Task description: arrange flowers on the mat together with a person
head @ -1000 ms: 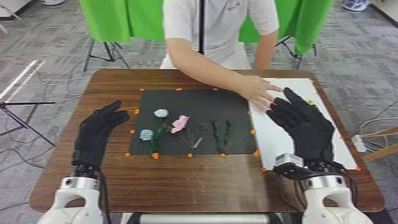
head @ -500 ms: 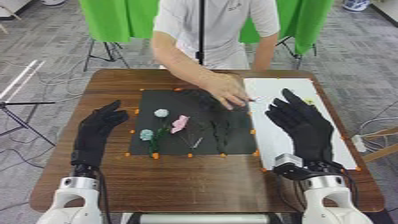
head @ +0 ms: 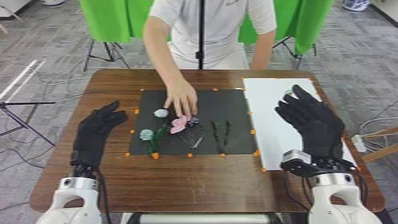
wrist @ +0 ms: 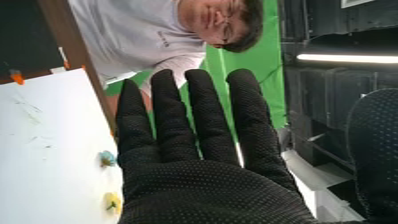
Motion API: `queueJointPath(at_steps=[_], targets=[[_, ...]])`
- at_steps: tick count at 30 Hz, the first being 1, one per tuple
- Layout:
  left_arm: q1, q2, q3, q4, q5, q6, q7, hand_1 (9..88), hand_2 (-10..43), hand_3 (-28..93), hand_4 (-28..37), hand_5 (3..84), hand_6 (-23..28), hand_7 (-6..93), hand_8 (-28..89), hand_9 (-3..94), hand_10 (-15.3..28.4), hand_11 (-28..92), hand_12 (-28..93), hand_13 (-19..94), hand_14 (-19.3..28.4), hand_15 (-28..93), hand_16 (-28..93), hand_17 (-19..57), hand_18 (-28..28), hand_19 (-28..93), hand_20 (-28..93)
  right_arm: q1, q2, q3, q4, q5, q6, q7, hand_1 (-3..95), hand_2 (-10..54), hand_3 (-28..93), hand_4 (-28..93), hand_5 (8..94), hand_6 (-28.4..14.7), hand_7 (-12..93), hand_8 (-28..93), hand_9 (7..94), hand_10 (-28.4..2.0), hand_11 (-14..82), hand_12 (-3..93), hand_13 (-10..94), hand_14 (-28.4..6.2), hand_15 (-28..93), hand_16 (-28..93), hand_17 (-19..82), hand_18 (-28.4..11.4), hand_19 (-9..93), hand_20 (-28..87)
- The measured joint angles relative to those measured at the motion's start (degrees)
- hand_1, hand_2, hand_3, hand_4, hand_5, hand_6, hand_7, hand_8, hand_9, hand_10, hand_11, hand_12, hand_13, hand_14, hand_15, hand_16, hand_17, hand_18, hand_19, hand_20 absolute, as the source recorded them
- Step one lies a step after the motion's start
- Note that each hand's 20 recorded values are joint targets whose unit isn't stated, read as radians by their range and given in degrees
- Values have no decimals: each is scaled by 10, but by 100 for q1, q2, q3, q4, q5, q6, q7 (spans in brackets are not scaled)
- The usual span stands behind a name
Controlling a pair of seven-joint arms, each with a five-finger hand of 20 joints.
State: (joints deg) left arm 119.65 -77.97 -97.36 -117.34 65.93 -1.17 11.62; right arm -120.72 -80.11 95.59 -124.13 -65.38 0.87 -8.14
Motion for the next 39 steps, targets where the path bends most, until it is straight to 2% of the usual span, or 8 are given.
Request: queueJointPath(at_steps=[14, 16, 20, 23, 27, 31, 34, 39], targets=[[0, -4, 0, 0, 0, 0, -2, 187, 57, 640, -283, 469, 56, 130, -47, 463, 145, 205, 155, 352, 193, 243, 35, 3, 162, 152, 181, 24, 6, 12, -1, -14, 0, -23, 67, 56, 768, -172, 435, -9, 74, -65, 434, -143, 50, 133, 357, -144, 108, 194, 193, -158, 106, 286], [0, -4, 0, 0, 0, 0, -1, 186, 57, 642, -283, 469, 56, 130, -47, 463, 145, 205, 155, 352, 193, 243, 35, 3, 162, 151, 181, 34, 10, 12, -1, -17, 0, -23, 93, 29, 764, -171, 435, -10, 75, -65, 432, -144, 51, 136, 362, -141, 111, 196, 204, -158, 151, 317], [3, -4, 0, -2, -1, 4, 2, 186, 57, 642, -283, 469, 56, 130, -47, 463, 145, 204, 154, 352, 194, 243, 35, 3, 162, 151, 181, 95, 102, 39, 30, -125, 3, -23, 170, -54, 762, -169, 439, -11, 79, -64, 431, -145, 52, 150, 438, -136, 143, 221, 205, -165, 338, 420], [5, -4, -4, -4, -2, 7, 3, 187, 57, 641, -283, 470, 56, 130, -47, 463, 145, 204, 155, 352, 194, 243, 35, 2, 162, 151, 181, 287, 372, 119, 175, -822, 35, -21, 216, -89, 751, -165, 441, -15, 86, -65, 430, -142, 52, 159, 488, -131, 154, 250, 198, -171, 437, 450], [19, -3, -7, -19, -5, 27, 5, 187, 57, 640, -283, 470, 56, 130, -47, 462, 146, 203, 154, 352, 194, 244, 35, 2, 162, 151, 181, 884, 1062, 159, 648, -2457, 240, 213, 249, -95, 762, -174, 440, -17, 114, -66, 433, -152, 56, 175, 548, -124, 200, 280, 201, -176, 529, 485], [61, 0, -11, -62, -5, 40, 7, 187, 57, 641, -283, 469, 55, 130, -47, 463, 146, 202, 155, 352, 194, 244, 35, 3, 162, 151, 181, 1786, 1881, -144, 1364, -3380, 692, 908, 290, -95, 764, -198, 469, -6, 152, -74, 486, -150, 87, 196, 590, -117, 273, 281, 225, -182, 587, 506], [109, -1, -29, -106, -2, 65, 7, 186, 57, 641, -283, 469, 55, 131, -47, 463, 145, 203, 155, 352, 193, 242, 35, 3, 162, 150, 181, 2484, 2388, -448, 1933, -3970, 655, 1226, 310, -95, 763, -213, 484, 2, 166, -83, 517, -146, 107, 196, 609, -116, 308, 274, 238, -185, 610, 516], [198, -9, -73, -157, -2, 117, 11, 180, 61, 631, -283, 470, 56, 129, -47, 463, 145, 203, 155, 352, 194, 243, 35, 2, 162, 150, 181, 3560, 2989, -1177, 2909, -5611, 565, 1240, 350, -95, 763, -238, 523, 23, 191, -95, 577, -133, 151, 210, 657, -107, 372, 274, 267, -190, 657, 538]])
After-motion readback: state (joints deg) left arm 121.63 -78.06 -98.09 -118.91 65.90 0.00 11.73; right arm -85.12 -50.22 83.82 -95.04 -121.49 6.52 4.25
